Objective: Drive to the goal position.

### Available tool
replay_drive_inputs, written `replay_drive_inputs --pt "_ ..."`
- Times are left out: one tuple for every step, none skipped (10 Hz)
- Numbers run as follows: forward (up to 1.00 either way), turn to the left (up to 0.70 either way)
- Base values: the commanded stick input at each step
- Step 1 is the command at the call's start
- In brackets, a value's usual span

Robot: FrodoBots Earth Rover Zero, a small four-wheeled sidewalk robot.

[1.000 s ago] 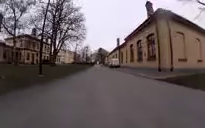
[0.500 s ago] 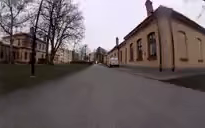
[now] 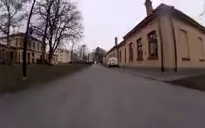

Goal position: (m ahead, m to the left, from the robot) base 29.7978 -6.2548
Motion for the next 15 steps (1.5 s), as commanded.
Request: replay_drive_inputs --pt "0.85 0.0" --pt "0.85 0.0" --pt "0.85 0.0" --pt "0.85 0.0" --pt "0.85 0.0" --pt "0.99 0.0" --pt "1.0 0.21" --pt "1.0 0.4" --pt "1.0 0.4" --pt "1.0 0.4" --pt "1.0 0.4" --pt "1.0 0.39" --pt "1.0 0.0" --pt "1.0 0.0" --pt "1.0 0.0"
